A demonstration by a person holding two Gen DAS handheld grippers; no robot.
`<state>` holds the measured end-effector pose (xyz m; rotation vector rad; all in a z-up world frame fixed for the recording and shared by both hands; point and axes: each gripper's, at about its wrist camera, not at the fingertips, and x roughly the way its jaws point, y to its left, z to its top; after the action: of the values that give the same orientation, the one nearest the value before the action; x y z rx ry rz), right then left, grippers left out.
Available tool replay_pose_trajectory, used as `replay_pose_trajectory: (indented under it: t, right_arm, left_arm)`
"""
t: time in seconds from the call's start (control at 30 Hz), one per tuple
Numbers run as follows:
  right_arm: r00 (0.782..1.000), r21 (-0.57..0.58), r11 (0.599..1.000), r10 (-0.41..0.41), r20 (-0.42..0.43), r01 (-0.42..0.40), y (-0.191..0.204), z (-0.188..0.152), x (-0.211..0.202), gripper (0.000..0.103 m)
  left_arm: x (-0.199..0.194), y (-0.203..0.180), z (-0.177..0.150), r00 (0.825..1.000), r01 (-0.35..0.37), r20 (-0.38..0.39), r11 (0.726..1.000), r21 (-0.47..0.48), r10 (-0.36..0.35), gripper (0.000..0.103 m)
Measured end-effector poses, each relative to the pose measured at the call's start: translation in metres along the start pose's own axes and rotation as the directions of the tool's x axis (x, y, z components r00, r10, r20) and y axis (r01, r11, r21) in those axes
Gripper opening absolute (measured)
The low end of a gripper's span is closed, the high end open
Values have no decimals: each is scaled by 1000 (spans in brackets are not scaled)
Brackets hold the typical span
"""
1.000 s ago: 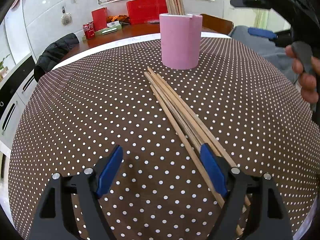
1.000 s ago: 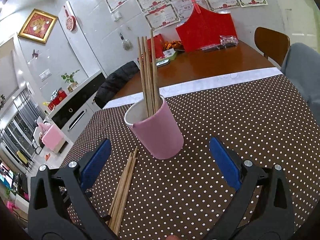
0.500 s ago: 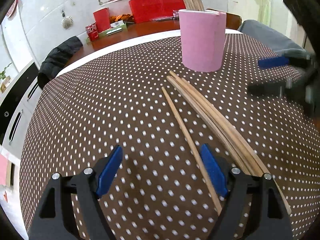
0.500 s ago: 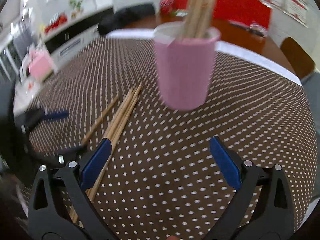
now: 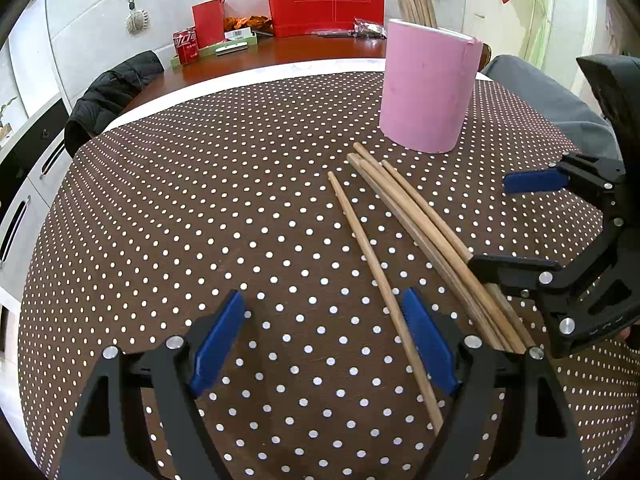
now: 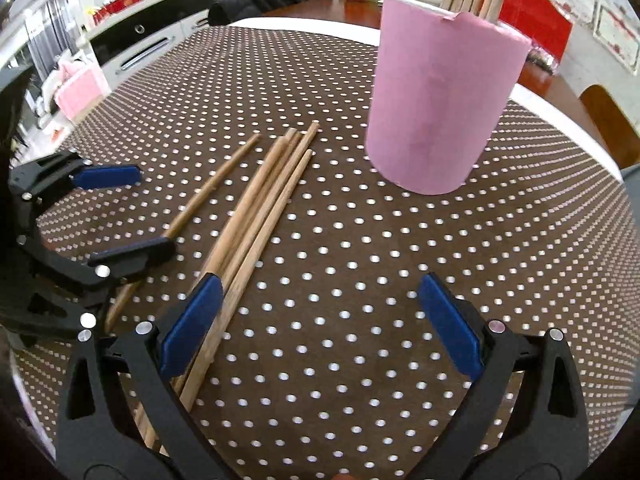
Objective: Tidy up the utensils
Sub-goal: 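Move both open grippers back down to the chopstick pile, then close the left gripper on a chopstick while the right gripper grasps another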
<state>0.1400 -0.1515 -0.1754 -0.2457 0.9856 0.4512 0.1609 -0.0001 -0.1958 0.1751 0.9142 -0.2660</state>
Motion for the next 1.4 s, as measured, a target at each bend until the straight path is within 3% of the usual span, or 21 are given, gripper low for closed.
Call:
replay_pose_trajectory:
  t: [0.1,0.3,0.37,0.47,0.8,1.07,1.17,1.2,1.27,1.33,1.37,1.4]
  right_arm:
    - [998,-35,997,-68,-17,67,4,-3,0,96]
    - [997,1,997,-74,0,74,4,5,3,95]
    - [998,18,998,-61,7,61,4,10,4,79]
    - [998,37,998,-54,15,53,5,19,7,67]
    - [998,55,998,-46,36,44,8,19,9,63]
    - [998,54,998,-47,41,45,8,18,9,63]
    - [998,48,998,-42,47,40,10,18,9,54]
    - [998,42,998,-38,50,36,13,18,9,50]
    - [998,26,999,-33,59,32,17,18,8,30]
    - [998,19,999,-27,62,26,20,18,8,17]
    - [997,17,999,-30,65,29,20,18,8,10]
    - [998,21,999,-25,66,24,20,18,8,10]
  left_arm:
    - [-1,0,-1,1000,-2,1,1000,2,2,80]
    - [-5,-1,-5,1000,-13,6,1000,8,13,80]
    - [-5,-1,-6,1000,-12,6,1000,8,12,80]
    - [-3,-1,-4,1000,-13,6,1000,7,13,80]
    - [13,-4,29,994,-100,-38,994,52,102,80]
    - [22,2,35,999,-53,-3,998,27,53,80]
    - [20,0,32,1000,-19,5,999,35,19,66]
    - [19,0,31,1000,15,4,999,35,-15,54]
    - [17,-4,28,999,33,13,998,57,-34,39]
    - [15,-12,26,999,46,23,995,93,-49,11]
    - [14,-16,25,999,41,26,994,105,-44,10]
    - [13,-18,24,999,36,32,993,112,-40,7]
